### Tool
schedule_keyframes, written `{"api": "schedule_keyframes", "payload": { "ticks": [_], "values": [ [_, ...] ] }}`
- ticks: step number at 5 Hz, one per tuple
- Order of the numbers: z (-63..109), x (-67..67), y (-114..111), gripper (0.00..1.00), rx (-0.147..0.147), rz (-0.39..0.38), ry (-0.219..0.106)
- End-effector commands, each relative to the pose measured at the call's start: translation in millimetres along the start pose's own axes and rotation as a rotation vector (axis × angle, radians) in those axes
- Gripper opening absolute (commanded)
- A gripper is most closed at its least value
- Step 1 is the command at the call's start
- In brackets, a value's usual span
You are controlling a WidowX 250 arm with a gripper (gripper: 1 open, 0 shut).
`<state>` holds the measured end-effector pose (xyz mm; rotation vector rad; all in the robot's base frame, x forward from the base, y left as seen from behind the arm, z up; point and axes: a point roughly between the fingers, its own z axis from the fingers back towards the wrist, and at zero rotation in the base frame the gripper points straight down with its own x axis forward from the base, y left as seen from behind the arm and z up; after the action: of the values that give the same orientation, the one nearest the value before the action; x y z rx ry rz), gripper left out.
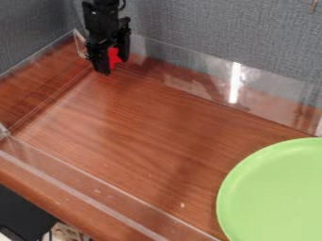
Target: Put the red object on the green plate
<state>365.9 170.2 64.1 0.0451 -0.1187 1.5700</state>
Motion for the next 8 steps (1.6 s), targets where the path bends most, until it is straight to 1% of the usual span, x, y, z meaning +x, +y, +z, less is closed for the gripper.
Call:
{"api": "schedule_keyframes", "payload": {
  "ticks": [1,2,4,5,6,8],
  "values": [
    [2.8,16.5,3,0.00,-0.046,0.041,-0.047],
    [-4.4,12.0,6,0.00,-0.046,0.043,-0.049],
    [-15.6,13.7,-1,0.00,-0.059,-0.056,-0.043],
    [-15.0,17.2,5,0.00,-0.058,-0.035,-0.046],
    [-2.9,13.2,3,0.00,-0.054,-0.046,-0.041],
    [11.4,12.6,18,0.00,-0.047,-0.079,-0.028]
  ]
}}
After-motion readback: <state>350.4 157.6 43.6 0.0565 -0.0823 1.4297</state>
